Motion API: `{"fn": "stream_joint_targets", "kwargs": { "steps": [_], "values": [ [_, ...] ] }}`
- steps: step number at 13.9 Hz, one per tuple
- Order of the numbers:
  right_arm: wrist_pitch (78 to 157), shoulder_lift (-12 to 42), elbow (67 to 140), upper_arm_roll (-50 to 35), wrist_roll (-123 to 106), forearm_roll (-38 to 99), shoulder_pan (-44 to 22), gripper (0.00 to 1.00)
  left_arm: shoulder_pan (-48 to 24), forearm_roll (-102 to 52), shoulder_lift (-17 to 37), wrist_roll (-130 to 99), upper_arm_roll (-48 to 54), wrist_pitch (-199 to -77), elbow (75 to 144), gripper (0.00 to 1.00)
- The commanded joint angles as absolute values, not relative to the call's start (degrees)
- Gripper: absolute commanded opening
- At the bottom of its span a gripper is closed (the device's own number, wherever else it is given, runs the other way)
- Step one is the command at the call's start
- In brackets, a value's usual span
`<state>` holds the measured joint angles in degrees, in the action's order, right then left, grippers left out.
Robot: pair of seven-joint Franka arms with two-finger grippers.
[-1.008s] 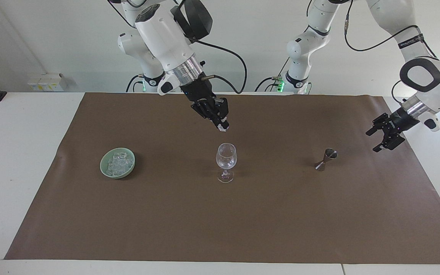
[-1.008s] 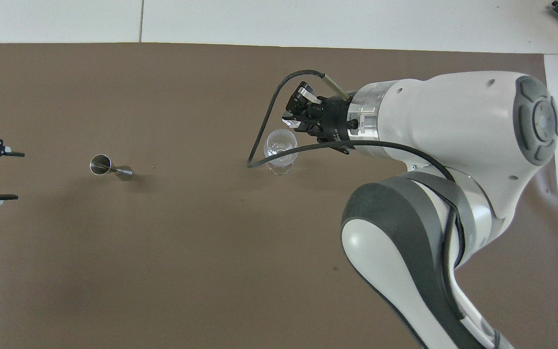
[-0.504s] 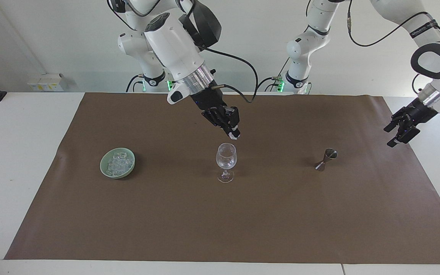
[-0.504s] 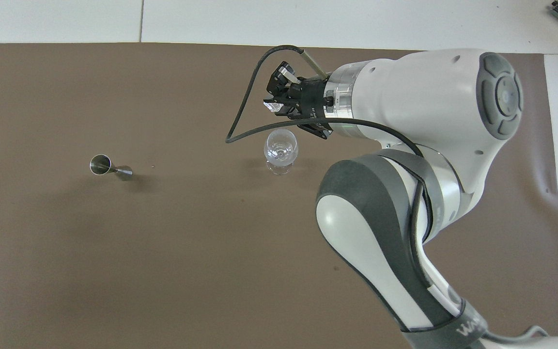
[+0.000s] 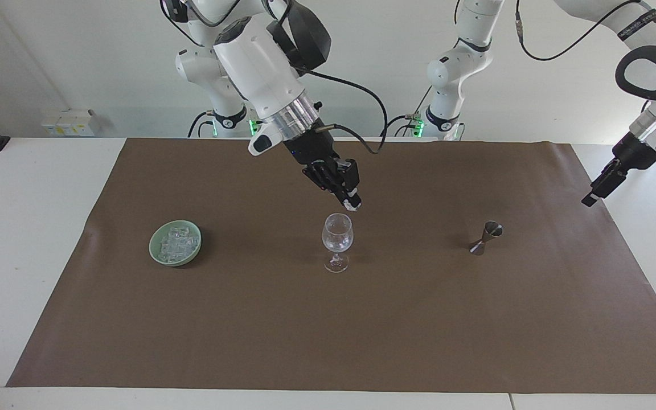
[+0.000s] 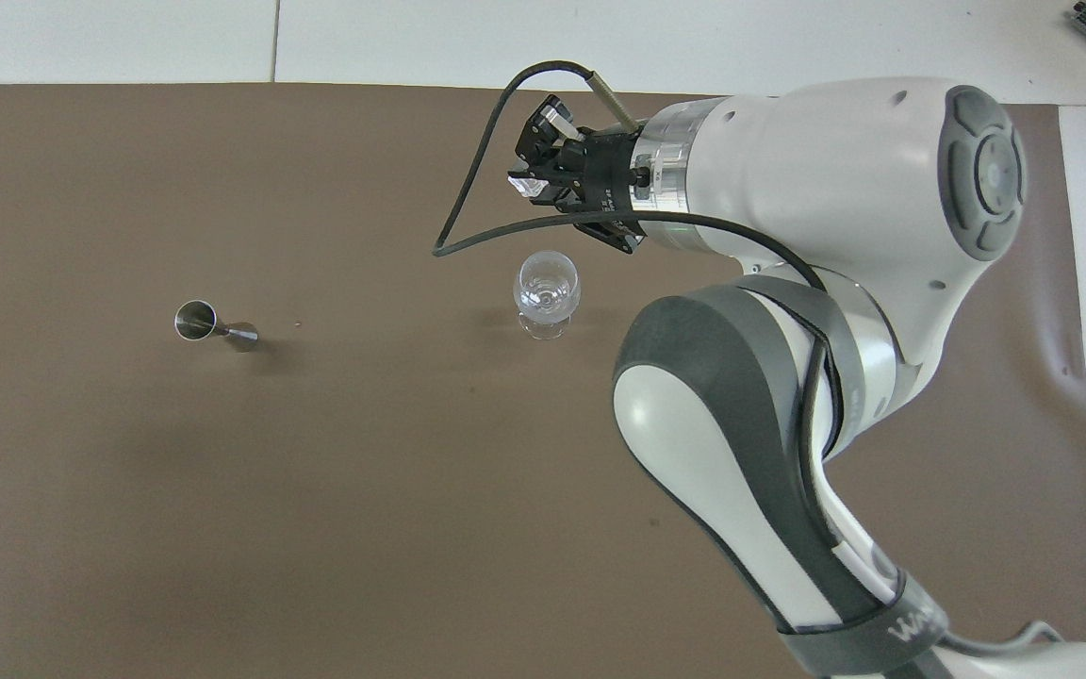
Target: Pour wine and add ice with both arms
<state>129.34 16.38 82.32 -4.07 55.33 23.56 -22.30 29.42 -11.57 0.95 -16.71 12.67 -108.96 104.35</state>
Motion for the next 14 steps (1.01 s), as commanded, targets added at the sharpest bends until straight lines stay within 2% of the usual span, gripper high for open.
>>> {"fn": "stream_joint_targets", "kwargs": {
  "steps": [1,4,7,12,14],
  "values": [
    [129.3,17.1,83.7,-4.2,52.9,22.0,-22.5,0.00,24.8,-8.0,-1.1,-12.5,11.3,-106.3,103.9,1.00],
    [129.4,14.7,90.5,-4.2,52.1,19.4,-23.2,0.00,19.9,-6.5,-2.2,-12.2,10.6,-104.3,103.0,1.00],
    [129.6,12.7,96.1,-4.2,50.0,16.7,-23.4,0.00,11.4,-5.5,-2.6,-10.2,4.3,-101.7,101.6,1.00],
    [129.0,12.0,98.9,-4.2,49.5,16.5,-23.6,0.00,5.2,-2.5,-2.6,-2.4,2.4,-96.3,97.0,1.00],
    [129.4,12.0,98.8,-4.2,49.4,16.5,-23.6,0.00,4.0,-1.8,-3.1,-2.7,2.5,-96.3,97.6,1.00]
  ]
}}
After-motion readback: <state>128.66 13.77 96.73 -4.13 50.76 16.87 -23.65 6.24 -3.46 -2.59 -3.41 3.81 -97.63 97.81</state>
